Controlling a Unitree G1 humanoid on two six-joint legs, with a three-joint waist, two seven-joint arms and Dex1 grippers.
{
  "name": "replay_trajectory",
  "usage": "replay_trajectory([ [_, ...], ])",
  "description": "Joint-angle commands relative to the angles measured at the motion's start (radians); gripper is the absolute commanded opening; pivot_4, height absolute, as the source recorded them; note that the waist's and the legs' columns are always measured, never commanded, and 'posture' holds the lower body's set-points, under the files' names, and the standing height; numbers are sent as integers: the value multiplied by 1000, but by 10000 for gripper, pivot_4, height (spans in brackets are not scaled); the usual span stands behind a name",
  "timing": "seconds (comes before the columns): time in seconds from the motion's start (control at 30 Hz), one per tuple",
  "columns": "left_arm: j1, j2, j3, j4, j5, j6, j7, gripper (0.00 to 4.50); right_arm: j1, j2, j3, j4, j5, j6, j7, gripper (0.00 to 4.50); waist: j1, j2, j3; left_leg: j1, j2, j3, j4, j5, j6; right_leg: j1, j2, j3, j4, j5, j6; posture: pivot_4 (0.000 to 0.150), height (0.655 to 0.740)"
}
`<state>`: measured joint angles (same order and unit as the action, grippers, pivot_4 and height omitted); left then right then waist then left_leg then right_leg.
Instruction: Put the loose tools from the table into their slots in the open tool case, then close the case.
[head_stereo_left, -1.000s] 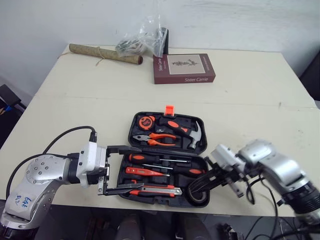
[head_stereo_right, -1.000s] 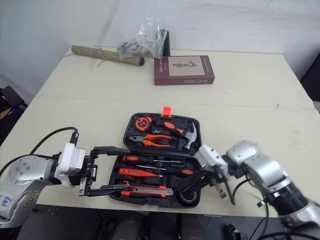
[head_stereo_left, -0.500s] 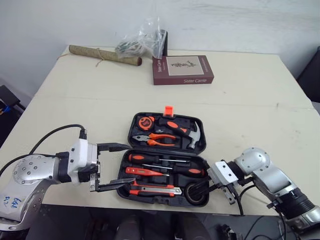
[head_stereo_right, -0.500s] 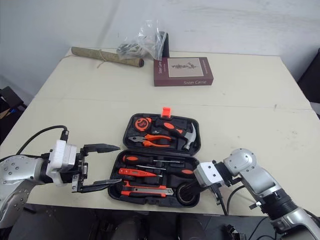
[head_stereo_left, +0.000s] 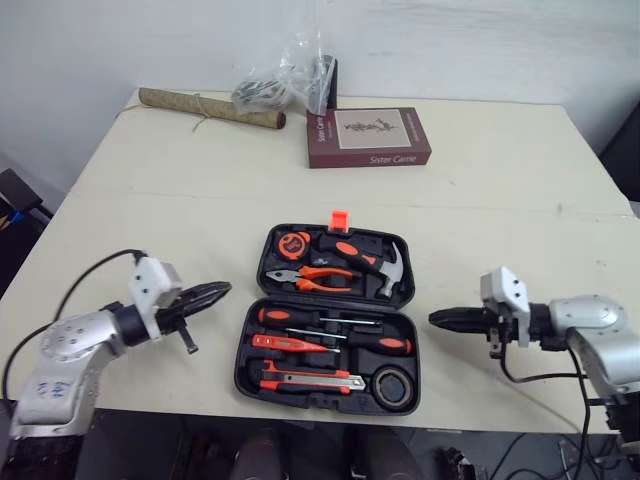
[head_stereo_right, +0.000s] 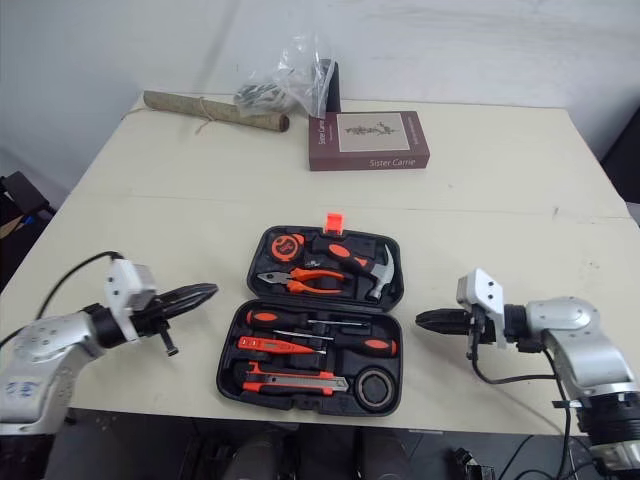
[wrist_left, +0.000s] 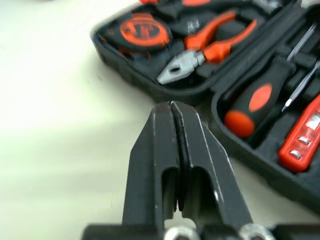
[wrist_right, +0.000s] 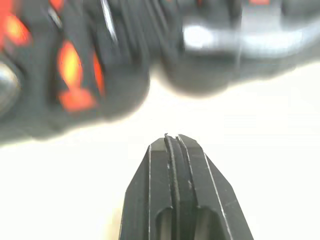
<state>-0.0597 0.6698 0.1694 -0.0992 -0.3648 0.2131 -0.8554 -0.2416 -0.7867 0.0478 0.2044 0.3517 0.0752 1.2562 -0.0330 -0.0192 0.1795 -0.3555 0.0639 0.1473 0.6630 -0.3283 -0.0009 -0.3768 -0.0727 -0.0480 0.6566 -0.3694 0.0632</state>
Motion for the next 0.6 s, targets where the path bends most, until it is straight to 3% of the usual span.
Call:
replay_trajectory([
  [0.03, -35, -20, -37, 43, 38, -41, 4, 1045, -54, 36, 18, 35, -52, -43, -26, 0, -11, 0, 0, 1, 1, 0, 0, 1, -1, 0, 1, 0, 0, 0, 0, 1500, 7400],
  [0.3, -127, -58, -167, 124, 132, -37, 6, 1045, -108, 108, 63, 12, -60, 24, -14, 0, -9, 0, 0, 1, 2, 0, -1, 2, -3, 0, 2, 0, 2, 0, 0, 1500, 7400],
  [0.6, -264, -112, -201, 244, 169, -42, 25, 1045, -219, 133, 48, 110, -106, 26, -57, 0, 3, 0, 0, 2, 2, 0, 1, 2, -3, 0, 1, 0, 4, 0, 0, 1500, 7400],
])
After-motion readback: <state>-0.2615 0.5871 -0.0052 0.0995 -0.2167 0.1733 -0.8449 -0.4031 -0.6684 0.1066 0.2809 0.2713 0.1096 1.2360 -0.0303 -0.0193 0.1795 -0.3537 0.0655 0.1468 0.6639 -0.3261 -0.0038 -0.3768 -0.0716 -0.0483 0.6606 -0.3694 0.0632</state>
